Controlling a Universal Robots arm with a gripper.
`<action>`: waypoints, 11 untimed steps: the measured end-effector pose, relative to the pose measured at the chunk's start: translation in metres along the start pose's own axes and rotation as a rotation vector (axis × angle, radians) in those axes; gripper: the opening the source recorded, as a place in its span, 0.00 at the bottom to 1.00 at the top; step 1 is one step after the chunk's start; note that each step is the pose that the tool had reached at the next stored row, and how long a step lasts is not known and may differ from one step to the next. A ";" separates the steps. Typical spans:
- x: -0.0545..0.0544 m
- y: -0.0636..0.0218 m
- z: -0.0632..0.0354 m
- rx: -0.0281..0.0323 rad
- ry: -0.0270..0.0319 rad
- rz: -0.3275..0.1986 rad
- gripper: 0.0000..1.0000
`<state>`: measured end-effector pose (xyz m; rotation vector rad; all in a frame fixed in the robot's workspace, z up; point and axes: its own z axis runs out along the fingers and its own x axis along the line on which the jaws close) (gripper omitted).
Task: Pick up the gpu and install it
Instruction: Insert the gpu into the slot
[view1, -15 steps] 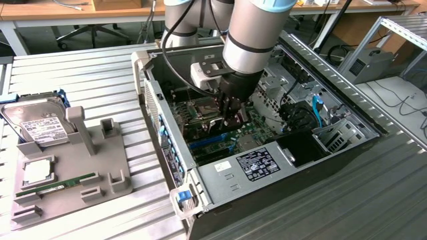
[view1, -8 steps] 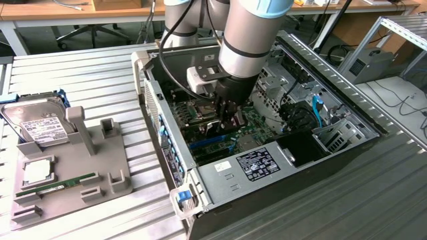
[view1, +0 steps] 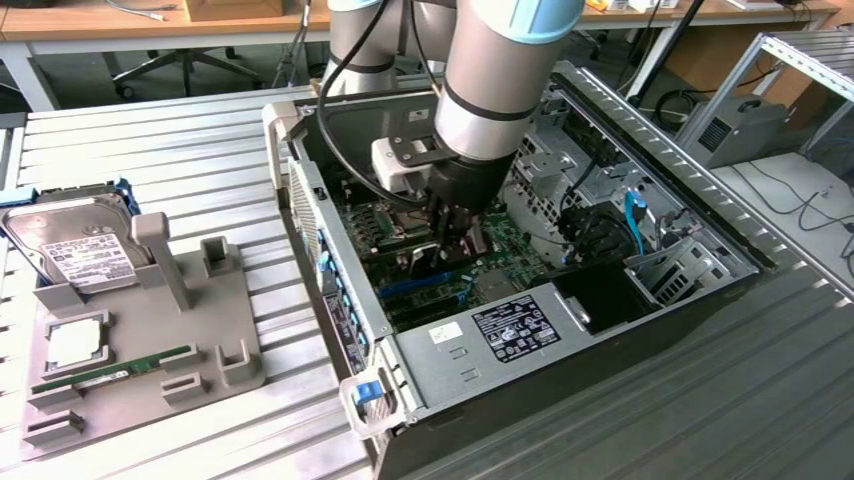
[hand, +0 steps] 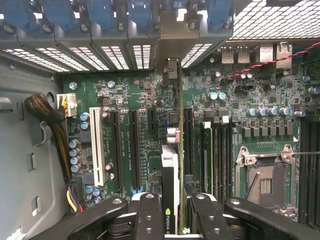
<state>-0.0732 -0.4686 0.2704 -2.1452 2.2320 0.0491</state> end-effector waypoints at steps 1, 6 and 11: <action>0.000 0.0002 0.0002 0.0000 0.0001 0.000 0.27; 0.000 0.0019 0.0009 0.0001 -0.0001 0.000 0.27; 0.000 0.0032 0.0015 0.0001 0.0005 0.000 0.27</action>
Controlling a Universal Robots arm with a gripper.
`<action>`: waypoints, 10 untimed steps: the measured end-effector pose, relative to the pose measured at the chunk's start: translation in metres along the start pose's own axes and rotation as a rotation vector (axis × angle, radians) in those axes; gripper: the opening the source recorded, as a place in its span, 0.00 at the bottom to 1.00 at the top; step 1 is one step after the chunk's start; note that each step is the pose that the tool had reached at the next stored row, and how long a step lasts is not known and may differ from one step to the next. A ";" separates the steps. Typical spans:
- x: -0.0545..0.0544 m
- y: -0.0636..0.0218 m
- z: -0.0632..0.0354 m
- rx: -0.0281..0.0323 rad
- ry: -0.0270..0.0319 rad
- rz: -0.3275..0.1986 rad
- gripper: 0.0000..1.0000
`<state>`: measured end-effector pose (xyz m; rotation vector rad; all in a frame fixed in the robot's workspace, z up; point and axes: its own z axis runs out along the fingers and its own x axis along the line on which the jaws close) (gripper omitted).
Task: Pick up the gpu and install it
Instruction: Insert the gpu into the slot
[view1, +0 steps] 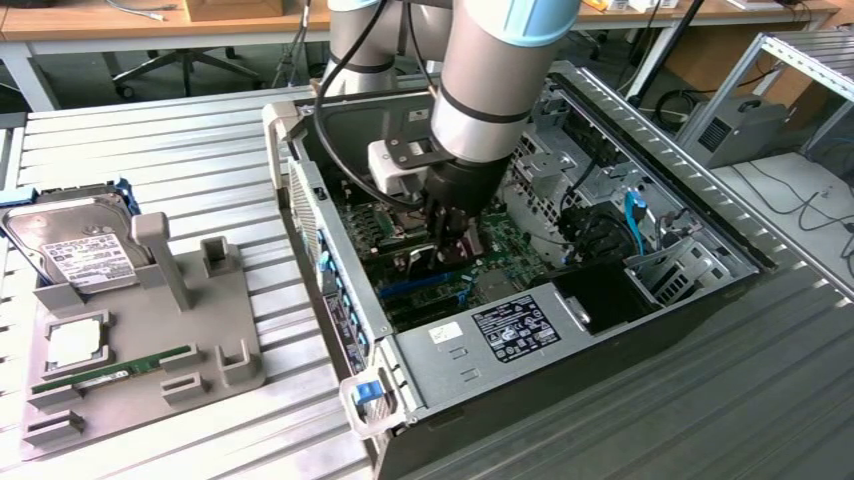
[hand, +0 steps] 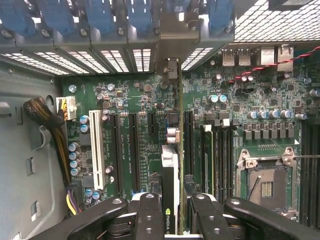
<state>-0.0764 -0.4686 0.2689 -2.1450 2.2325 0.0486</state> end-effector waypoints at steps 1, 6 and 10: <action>0.000 0.0003 0.0001 0.0000 0.0002 0.000 0.27; 0.000 0.0009 0.0006 0.0002 0.0027 0.000 0.27; 0.000 0.0010 0.0016 0.0002 0.0070 0.001 0.27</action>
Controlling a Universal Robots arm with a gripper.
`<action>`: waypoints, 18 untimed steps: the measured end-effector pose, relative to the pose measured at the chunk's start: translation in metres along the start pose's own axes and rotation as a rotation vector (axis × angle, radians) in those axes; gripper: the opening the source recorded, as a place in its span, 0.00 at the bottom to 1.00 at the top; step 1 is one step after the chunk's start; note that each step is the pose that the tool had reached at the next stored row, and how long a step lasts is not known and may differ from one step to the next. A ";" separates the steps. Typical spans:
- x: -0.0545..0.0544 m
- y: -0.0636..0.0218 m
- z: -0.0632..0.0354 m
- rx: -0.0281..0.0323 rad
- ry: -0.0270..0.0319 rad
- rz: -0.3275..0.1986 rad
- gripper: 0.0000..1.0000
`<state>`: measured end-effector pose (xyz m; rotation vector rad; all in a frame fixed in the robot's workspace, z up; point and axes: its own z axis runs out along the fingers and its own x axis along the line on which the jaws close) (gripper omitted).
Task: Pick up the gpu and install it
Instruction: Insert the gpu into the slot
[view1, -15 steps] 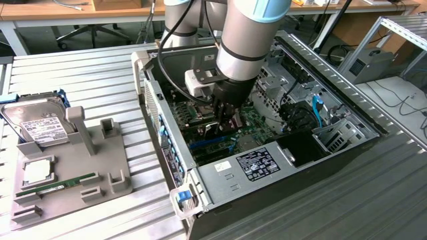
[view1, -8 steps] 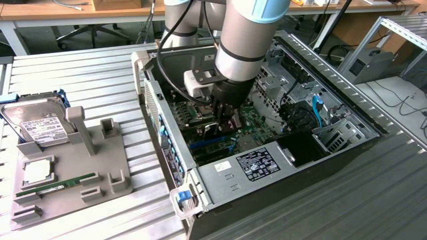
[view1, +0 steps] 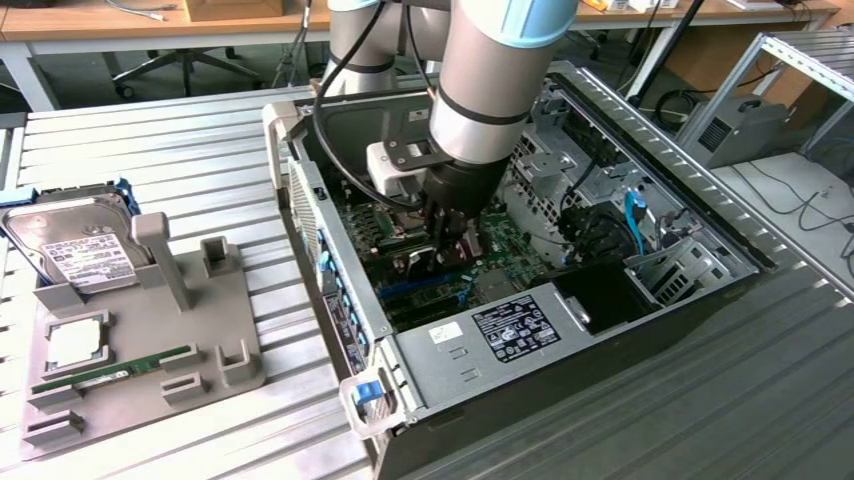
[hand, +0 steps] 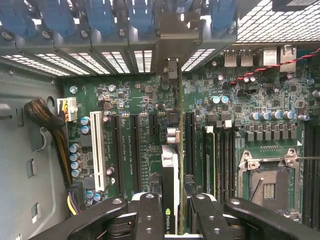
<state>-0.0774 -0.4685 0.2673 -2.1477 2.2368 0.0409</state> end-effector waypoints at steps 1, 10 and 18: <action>0.000 0.0000 0.0000 0.0001 0.0001 0.000 0.27; 0.000 0.0000 0.0001 -0.0009 0.0001 0.001 0.27; 0.000 0.0000 0.0001 -0.0022 0.0001 0.003 0.27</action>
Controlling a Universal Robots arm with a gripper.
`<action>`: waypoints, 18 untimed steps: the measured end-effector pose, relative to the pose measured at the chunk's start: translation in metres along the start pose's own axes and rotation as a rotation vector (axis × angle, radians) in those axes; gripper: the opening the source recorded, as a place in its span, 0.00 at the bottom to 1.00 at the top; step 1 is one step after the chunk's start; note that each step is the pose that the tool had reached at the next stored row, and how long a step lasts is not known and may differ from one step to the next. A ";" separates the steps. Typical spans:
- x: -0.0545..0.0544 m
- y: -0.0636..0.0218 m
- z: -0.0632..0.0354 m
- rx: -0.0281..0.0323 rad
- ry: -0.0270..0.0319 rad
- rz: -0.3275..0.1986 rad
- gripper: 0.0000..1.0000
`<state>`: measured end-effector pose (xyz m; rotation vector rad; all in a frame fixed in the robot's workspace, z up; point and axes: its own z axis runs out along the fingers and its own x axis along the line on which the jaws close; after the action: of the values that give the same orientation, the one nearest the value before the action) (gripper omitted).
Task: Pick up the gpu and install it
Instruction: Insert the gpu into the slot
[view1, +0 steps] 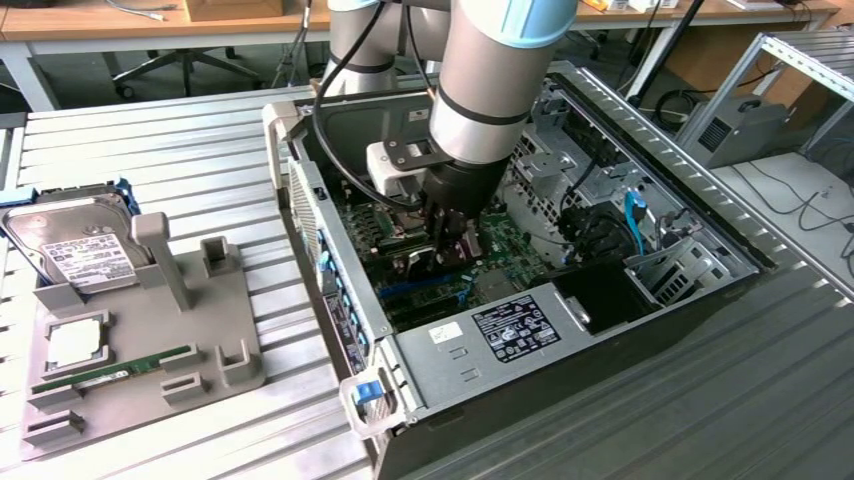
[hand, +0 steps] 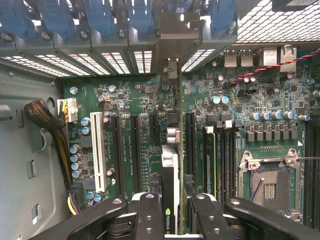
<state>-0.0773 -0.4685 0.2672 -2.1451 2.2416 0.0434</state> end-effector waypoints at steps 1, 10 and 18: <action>0.000 0.0000 0.0000 0.0000 0.0000 0.000 0.27; 0.000 0.0000 0.0016 0.0000 0.0001 0.000 0.27; 0.000 0.0000 0.0023 0.0000 0.0001 0.000 0.27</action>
<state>-0.0773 -0.4685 0.2649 -2.1451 2.2416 0.0434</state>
